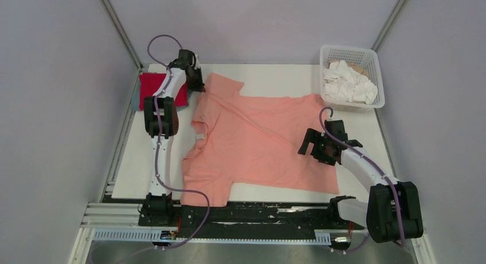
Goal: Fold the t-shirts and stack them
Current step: Flatten out the tshirt
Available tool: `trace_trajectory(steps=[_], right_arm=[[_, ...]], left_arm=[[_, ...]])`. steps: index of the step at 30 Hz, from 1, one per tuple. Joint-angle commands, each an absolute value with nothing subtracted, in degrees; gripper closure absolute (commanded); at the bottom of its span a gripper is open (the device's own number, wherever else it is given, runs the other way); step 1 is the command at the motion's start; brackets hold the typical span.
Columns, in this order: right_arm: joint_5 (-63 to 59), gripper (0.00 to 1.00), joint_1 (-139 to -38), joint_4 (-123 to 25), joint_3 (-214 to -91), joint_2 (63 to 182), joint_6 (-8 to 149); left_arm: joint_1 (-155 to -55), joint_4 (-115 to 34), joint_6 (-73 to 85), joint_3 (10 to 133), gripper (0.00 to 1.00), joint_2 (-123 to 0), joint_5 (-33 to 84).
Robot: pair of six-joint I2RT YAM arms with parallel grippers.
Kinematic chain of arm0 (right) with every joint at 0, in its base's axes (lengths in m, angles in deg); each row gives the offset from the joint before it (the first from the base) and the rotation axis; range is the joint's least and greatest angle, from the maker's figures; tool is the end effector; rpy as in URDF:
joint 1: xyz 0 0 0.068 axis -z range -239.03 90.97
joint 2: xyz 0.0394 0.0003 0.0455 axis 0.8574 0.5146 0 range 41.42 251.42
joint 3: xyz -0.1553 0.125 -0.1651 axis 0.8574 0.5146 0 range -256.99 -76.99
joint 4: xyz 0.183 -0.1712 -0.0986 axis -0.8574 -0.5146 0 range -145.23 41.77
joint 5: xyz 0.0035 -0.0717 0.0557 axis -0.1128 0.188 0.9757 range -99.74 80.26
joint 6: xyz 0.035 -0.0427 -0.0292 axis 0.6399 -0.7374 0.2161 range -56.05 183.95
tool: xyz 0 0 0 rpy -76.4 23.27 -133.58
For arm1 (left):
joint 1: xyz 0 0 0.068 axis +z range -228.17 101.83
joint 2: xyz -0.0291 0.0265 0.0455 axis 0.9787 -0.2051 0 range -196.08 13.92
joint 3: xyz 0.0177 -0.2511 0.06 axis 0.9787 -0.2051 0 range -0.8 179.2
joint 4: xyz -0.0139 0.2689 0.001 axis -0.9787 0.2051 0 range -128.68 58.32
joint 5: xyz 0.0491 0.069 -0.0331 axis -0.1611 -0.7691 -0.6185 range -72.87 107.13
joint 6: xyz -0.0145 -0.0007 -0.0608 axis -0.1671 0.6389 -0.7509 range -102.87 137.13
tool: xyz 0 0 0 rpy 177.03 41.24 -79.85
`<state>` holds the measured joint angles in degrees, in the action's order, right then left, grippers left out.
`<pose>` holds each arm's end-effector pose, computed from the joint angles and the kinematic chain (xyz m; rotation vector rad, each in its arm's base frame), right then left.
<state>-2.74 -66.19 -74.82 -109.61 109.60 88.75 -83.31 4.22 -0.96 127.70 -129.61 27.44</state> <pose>0.2224 0.0338 0.1395 0.3716 2.6613 0.3416 0.5420 -0.0574 0.1517 -0.2264 2.5943 -0.3808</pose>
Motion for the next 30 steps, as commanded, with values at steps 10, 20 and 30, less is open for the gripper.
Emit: trace_trajectory(steps=[10,20,30], right_arm=[[-2.24,0.00,-65.81,-74.50,-109.16,106.62,87.09],[-1.91,0.00,-69.77,-75.87,-111.76,102.22,88.36],[-3.60,0.00,-76.64,-74.88,-109.43,103.81,91.13]], left_arm=[[-76.67,-1.29,3.42,134.75,0.02,-127.08,40.86],[-81.36,-1.41,-2.68,107.16,0.00,-100.28,36.34],[-86.85,-23.60,-17.24,57.52,0.00,-75.92,38.48]])
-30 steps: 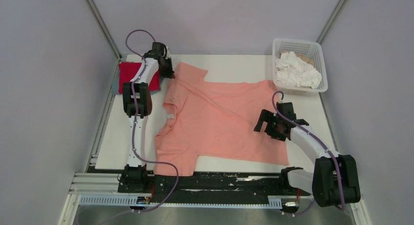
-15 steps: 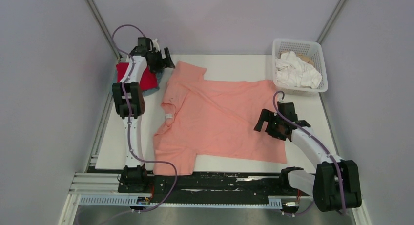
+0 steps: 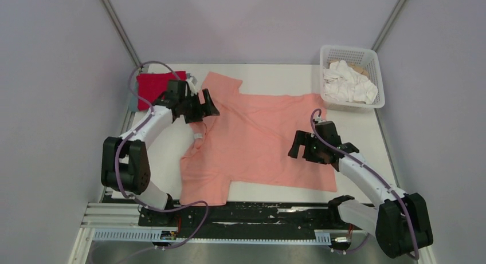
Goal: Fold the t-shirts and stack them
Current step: Flatten out the tshirt
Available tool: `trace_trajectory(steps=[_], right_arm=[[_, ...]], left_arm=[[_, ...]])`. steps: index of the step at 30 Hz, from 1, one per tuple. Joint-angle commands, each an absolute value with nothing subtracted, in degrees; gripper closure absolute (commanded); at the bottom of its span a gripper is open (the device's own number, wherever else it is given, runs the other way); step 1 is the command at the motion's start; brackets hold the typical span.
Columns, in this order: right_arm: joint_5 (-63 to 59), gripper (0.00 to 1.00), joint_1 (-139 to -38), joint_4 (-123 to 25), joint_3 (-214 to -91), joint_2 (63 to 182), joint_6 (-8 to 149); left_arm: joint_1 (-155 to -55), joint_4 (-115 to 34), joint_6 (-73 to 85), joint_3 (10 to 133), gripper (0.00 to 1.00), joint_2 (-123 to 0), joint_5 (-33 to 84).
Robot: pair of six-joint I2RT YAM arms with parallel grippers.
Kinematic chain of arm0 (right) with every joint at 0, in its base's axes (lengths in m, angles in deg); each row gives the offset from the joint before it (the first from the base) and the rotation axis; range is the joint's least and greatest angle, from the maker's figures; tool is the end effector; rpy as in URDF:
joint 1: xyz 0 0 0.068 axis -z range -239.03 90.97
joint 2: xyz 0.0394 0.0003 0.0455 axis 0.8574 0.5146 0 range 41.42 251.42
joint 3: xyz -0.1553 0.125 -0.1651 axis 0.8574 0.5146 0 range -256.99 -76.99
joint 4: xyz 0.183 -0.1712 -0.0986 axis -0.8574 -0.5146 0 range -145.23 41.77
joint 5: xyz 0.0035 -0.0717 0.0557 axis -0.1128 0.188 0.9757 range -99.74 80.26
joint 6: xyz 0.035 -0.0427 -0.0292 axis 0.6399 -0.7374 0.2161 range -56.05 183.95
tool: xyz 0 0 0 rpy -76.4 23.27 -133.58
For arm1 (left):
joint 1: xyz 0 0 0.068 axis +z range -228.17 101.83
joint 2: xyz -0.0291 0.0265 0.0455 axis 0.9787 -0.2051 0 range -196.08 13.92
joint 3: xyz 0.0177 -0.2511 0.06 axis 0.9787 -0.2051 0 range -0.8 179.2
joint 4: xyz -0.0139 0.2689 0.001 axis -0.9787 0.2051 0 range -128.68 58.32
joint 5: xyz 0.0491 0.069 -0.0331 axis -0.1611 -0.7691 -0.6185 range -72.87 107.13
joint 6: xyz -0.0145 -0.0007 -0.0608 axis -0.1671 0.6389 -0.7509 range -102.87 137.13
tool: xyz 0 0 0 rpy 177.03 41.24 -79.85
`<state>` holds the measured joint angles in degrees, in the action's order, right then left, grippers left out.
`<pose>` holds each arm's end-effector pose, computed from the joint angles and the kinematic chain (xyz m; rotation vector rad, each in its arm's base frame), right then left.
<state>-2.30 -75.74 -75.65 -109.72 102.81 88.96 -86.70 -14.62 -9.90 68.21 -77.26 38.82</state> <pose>0.2082 0.0689 0.1631 0.1365 2.5956 0.4404 0.3575 -0.0715 0.2376 -0.2055 2.4232 -0.7399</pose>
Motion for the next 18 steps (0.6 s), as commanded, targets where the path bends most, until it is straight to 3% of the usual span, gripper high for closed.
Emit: trace_trajectory(steps=[1,9,18], right_arm=[[-3.79,0.00,-76.68,-74.44,-108.70,104.08,91.21],[-8.86,0.00,-75.78,-74.50,-106.61,107.19,93.75],[-9.15,0.00,-68.52,-75.96,-106.61,107.14,91.72]], left_arm=[[-86.95,-24.10,-17.85,55.50,0.00,-76.02,37.23],[-86.96,-22.67,-19.15,55.38,0.00,-81.37,28.41],[-86.39,-16.30,-19.11,64.14,0.00,-90.60,23.10]])
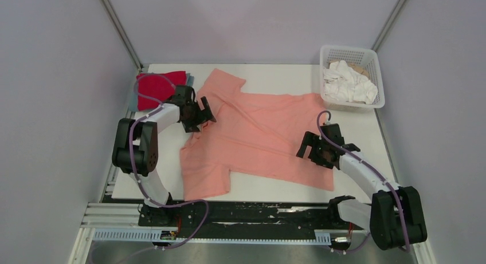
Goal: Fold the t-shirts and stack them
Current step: Flatten out the tshirt, then grab the side of the flattened tshirt closest away from the robot with both arms
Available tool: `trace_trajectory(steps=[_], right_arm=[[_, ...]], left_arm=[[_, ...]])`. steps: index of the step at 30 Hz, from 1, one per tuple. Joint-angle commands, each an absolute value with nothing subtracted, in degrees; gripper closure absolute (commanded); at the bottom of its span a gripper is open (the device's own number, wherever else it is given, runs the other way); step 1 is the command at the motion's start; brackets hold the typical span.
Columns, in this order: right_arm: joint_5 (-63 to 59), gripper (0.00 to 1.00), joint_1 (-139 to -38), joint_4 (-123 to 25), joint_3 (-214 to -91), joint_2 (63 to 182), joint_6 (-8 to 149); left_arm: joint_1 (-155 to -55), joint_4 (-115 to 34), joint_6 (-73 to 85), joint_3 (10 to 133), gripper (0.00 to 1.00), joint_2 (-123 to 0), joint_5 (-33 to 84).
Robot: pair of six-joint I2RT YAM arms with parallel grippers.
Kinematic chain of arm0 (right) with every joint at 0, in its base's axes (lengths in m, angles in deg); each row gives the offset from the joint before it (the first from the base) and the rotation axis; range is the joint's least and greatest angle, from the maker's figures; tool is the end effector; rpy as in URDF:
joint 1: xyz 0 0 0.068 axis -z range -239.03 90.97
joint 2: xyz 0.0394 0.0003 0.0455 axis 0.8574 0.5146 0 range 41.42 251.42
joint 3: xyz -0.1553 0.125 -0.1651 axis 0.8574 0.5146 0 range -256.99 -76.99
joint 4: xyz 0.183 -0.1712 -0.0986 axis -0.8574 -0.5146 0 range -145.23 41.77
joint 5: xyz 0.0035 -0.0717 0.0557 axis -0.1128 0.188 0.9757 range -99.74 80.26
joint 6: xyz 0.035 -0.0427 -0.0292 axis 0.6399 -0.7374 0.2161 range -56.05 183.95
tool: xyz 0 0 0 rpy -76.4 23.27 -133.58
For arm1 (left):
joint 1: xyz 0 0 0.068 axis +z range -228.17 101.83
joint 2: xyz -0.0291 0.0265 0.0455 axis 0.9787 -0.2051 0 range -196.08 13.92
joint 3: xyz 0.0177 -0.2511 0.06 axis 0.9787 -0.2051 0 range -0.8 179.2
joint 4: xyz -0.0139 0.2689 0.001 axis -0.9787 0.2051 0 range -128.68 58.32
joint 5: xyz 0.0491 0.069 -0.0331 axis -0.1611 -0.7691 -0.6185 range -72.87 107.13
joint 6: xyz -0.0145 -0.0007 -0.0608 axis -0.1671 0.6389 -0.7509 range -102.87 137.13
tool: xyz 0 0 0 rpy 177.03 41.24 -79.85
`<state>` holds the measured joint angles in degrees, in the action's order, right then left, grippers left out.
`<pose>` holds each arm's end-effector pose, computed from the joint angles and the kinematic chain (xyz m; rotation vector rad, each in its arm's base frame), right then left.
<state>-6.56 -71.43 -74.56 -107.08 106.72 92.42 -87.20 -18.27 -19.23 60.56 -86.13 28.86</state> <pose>0.2096 0.0488 0.1363 0.3556 2.6547 0.3071 0.3547 -0.0663 0.1442 -0.5572 2.6131 -0.5381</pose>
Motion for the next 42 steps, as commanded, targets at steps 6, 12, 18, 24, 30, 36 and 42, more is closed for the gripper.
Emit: trace_trajectory(steps=[6,12,18,24,30,36,42], right_arm=[[-9.57,0.00,-65.90,-76.52,-107.03,109.27,91.70],[-9.72,0.00,-64.56,-76.67,-107.38,110.24,91.63],[-7.07,0.00,-64.20,-77.25,-109.61,105.61,90.84],[-5.60,0.00,-64.47,-79.89,-114.83,95.17,89.34],[-9.29,0.00,-64.36,-83.50,-112.70,86.97,90.38],[-9.68,0.00,-64.33,-83.08,-111.71,85.45,92.66],[-12.59,0.00,-64.32,-82.74,-110.96,85.47,92.64]], left_arm=[[-83.71,-11.32,-19.47,67.73,0.00,-91.74,23.36],[-81.34,-15.28,-18.70,63.75,0.00,-85.59,29.41],[-80.36,-6.95,-19.65,70.74,0.00,-84.06,22.06],[-88.21,-9.62,-23.01,60.90,0.00,-71.63,21.73],[-102.57,0.94,-31.65,50.51,0.00,-56.72,10.06],[-118.65,17.03,-49.67,40.90,0.00,-47.28,2.19],[-124.94,25.27,-66.59,33.30,0.01,-41.27,0.40]])
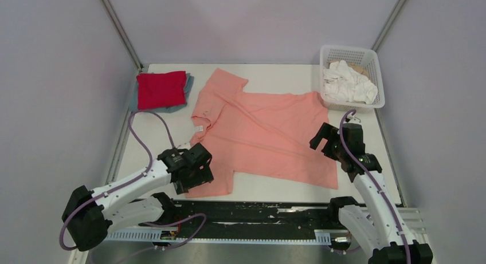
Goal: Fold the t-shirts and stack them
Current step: Grab the side of the flattened tshirt closest away from the robot with both arms
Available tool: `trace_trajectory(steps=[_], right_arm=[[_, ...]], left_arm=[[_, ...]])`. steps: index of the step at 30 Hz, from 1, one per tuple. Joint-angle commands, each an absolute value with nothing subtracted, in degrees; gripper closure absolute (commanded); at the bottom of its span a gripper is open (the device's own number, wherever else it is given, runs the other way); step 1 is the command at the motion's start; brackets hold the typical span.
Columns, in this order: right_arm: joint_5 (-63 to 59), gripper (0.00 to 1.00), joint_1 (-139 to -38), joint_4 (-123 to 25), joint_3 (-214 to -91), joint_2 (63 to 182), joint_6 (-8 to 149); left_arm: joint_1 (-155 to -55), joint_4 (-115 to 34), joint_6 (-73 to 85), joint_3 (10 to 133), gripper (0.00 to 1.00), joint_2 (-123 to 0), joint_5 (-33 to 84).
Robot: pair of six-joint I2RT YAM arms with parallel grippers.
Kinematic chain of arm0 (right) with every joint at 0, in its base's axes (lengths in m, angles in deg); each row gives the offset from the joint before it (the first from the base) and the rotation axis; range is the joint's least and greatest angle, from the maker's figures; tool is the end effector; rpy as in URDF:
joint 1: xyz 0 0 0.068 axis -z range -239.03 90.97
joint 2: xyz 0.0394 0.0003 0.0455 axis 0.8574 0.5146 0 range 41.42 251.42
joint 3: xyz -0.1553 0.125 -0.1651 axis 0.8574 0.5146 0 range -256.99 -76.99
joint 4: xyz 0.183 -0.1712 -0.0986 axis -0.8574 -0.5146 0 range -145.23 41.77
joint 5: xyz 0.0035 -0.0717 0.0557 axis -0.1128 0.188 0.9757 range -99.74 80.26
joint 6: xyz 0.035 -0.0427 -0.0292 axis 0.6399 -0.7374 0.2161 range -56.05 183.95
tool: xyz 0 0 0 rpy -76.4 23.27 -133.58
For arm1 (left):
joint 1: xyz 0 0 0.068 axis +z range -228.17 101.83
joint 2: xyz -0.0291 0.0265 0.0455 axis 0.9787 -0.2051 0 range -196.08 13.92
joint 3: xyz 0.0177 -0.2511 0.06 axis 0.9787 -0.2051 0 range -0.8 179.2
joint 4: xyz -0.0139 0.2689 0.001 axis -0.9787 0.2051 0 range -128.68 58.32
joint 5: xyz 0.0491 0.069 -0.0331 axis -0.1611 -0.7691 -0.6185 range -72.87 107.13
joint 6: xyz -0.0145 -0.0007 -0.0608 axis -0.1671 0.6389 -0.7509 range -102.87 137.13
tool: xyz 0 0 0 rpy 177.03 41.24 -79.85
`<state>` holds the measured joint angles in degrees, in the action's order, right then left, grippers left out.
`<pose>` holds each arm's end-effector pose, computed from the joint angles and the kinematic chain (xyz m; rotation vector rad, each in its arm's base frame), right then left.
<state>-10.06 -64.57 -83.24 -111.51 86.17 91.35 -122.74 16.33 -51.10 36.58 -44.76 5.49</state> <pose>0.1875 0.0179 0.2169 0.4532 2.3332 0.2713 0.1326 -0.1172 0.1733 -0.6158 2.7711 -0.1240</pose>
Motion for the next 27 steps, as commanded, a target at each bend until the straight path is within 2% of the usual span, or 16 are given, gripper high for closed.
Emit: trace_trajectory(steps=[1,9,17,21,25,27], right_arm=[[-12.81,0.00,-64.35,-82.72,-110.85,85.53,92.75],[-13.13,0.00,-64.38,-82.34,-110.67,85.50,92.77],[-13.36,0.00,-64.37,-82.34,-110.48,85.67,92.78],[-13.53,0.00,-64.37,-82.40,-110.50,85.78,92.89],[-13.75,0.00,-64.38,-82.47,-110.39,85.62,93.08],[-13.99,0.00,-64.37,-83.15,-110.75,85.61,93.52]], left_arm=[[-125.02,25.25,-68.53,32.29,0.04,-40.79,0.46],[-125.10,17.49,-70.96,25.90,0.19,-37.86,-0.18],[-125.04,14.61,-69.84,27.26,0.25,-39.85,-5.16],[-125.01,12.87,-69.13,27.06,0.31,-42.30,-6.05],[-125.01,11.05,-68.78,27.23,0.49,-45.12,-5.59],[-124.99,9.59,-66.70,27.76,0.71,-45.88,-5.30]])
